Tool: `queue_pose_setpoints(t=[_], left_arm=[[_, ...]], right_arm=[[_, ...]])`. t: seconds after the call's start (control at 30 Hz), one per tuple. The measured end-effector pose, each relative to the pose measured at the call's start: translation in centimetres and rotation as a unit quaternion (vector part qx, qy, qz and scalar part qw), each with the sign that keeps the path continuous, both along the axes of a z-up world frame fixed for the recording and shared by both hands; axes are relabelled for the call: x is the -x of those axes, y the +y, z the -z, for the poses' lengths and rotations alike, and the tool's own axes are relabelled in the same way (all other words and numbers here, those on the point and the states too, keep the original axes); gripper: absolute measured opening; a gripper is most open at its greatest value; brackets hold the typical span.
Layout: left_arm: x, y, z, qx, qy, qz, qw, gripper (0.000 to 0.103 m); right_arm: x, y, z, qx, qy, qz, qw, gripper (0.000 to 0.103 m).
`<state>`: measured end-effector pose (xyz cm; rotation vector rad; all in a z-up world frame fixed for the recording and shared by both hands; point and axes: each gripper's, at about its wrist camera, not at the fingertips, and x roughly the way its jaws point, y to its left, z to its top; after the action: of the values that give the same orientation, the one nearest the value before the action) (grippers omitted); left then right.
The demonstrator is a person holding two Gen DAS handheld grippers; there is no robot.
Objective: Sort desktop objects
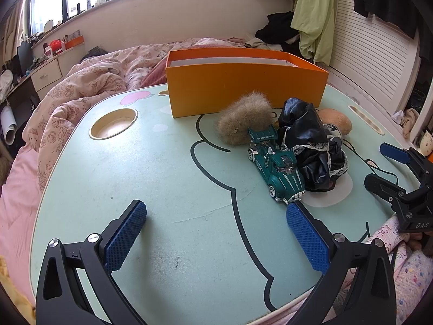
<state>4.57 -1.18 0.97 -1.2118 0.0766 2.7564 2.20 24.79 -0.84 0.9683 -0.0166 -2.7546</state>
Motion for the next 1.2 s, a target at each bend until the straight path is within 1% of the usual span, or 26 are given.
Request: queue_pose_setpoints(t=[0.07, 0.2, 0.27, 0.33, 0.43, 0.5, 0.6, 0.63, 0.7, 0.8, 0.9, 0.97, 1.03, 1.07, 1.1, 1.2], left_arm=[[0.1, -0.1, -0.2, -0.01, -0.001, 0.007, 0.9999, 0.102], [0.7, -0.1, -1.6, -0.039, 0.012, 0.01, 0.9991, 0.092], [1.9, 0.3, -2.3, -0.049, 0.01, 0.011, 0.9987, 0.087], [3.3, 0.9, -2.6, -0.05, 0.0, 0.009, 0.9987, 0.07], [5.1, 1.8, -2.6, -0.054, -0.007, 0.01, 0.9984, 0.065], [5.4, 2.2, -2.3, -0.053, -0.012, 0.013, 0.9984, 0.057], [4.6, 2.0, -2.2, -0.067, -0.007, 0.027, 0.9973, 0.049], [4.2, 1.8, -2.2, -0.078, -0.008, 0.034, 0.9963, 0.044], [3.3, 1.4, -2.1, -0.095, -0.006, 0.045, 0.9944, 0.039], [1.8, 1.0, -2.0, -0.105, 0.001, 0.054, 0.993, 0.038], [0.9, 0.4, -2.3, -0.11, 0.015, 0.046, 0.9927, 0.04], [0.3, 0.0, -2.9, -0.114, 0.035, 0.039, 0.9922, 0.047], [-0.1, 0.1, -3.6, -0.109, 0.056, 0.037, 0.9918, 0.074], [-0.3, 0.4, -3.8, -0.101, 0.061, 0.041, 0.9921, 0.078], [-0.2, 0.8, -3.8, -0.093, 0.062, 0.047, 0.9926, 0.079], [0.7, 2.5, -3.3, -0.059, 0.042, 0.068, 0.995, 0.079]], right_arm=[[0.0, 0.0, 0.0, 0.0, 0.0, 0.001, 1.0, 0.103], [0.0, 0.0, 0.0, -0.001, 0.0, 0.001, 1.0, 0.103], [0.0, 0.0, 0.0, 0.0, 0.0, 0.001, 1.0, 0.103], [0.0, 0.0, 0.0, 0.0, 0.0, 0.001, 1.0, 0.103], [0.0, 0.0, 0.0, 0.0, 0.0, 0.001, 1.0, 0.103], [0.0, 0.0, 0.0, 0.0, 0.0, 0.001, 1.0, 0.103], [0.0, -0.1, 0.0, 0.0, 0.0, 0.002, 1.0, 0.103], [0.0, -0.2, 0.0, 0.0, 0.0, 0.002, 1.0, 0.103], [0.0, -0.1, 0.0, 0.0, 0.0, 0.002, 1.0, 0.103], [0.0, -0.1, 0.0, 0.0, 0.0, 0.002, 1.0, 0.103], [0.0, -0.1, 0.0, 0.0, 0.0, 0.005, 1.0, 0.103], [0.0, -0.1, 0.0, 0.0, 0.0, 0.005, 1.0, 0.103], [0.0, -0.1, 0.0, 0.0, 0.0, 0.005, 1.0, 0.103], [0.0, -0.1, 0.0, 0.0, 0.0, 0.005, 1.0, 0.103], [0.0, -0.1, 0.0, 0.0, 0.0, 0.005, 1.0, 0.103], [0.0, -0.1, 0.0, 0.0, 0.0, 0.005, 1.0, 0.103]])
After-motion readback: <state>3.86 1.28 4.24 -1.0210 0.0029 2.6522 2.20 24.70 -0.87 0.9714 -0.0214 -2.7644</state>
